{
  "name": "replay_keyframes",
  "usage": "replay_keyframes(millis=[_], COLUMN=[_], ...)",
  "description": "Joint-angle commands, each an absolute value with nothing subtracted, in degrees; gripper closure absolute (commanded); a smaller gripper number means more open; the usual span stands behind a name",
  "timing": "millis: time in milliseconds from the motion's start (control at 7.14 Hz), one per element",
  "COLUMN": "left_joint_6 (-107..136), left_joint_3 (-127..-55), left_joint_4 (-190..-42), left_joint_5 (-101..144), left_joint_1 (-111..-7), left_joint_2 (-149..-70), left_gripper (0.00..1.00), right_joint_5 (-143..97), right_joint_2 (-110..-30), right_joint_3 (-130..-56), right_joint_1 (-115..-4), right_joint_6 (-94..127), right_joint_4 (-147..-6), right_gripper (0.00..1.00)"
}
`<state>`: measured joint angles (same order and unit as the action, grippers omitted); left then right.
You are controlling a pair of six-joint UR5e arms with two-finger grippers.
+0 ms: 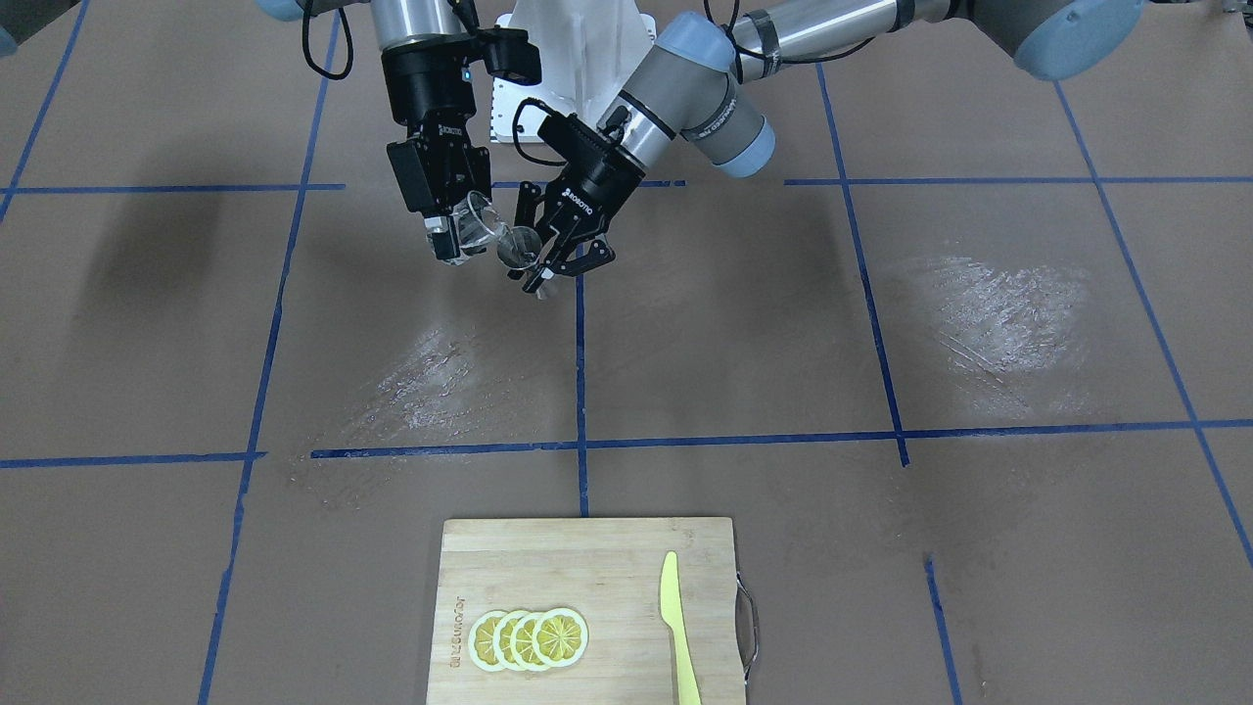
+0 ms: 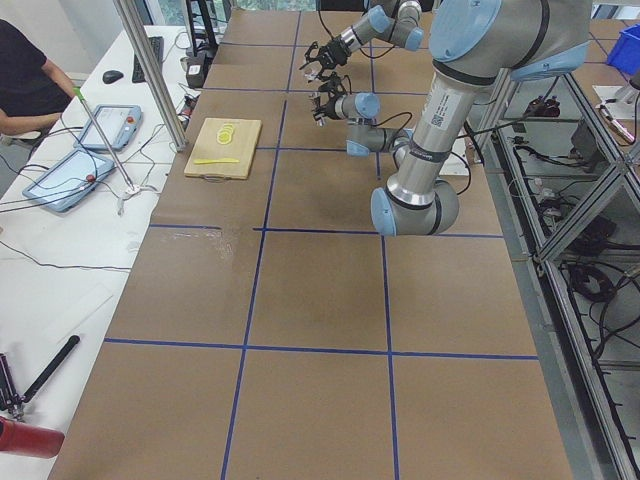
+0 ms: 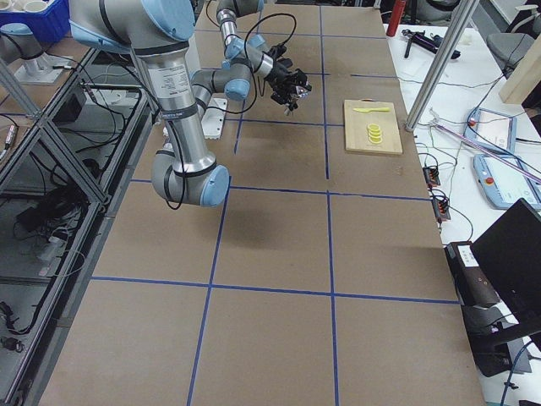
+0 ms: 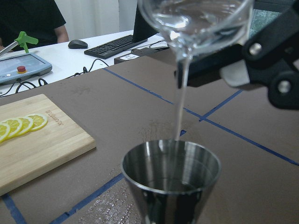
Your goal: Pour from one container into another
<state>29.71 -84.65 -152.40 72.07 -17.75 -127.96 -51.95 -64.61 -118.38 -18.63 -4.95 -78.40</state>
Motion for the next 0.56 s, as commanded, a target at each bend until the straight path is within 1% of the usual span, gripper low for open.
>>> replay_keyframes(millis=[0,420], left_joint_6=[29.71,29.71], left_joint_3=[-84.55,-84.46], left_joint_4=[-152.40,-152.40], left_joint_5=[72.07,72.07], left_joint_1=[-17.75,-17.75], left_joint_2=[-127.97,-127.88], left_gripper=[1.00,1.00], right_joint_5=[-49.59,-49.13], right_joint_2=[-64.25,-63.37], right_joint_3=[-118.48,-118.48], right_joint_1=[-18.55,-18.37], right_joint_6=[-11.64,-13.10], right_joint_4=[-79.44,-80.42], right_gripper=[1.00,1.00])
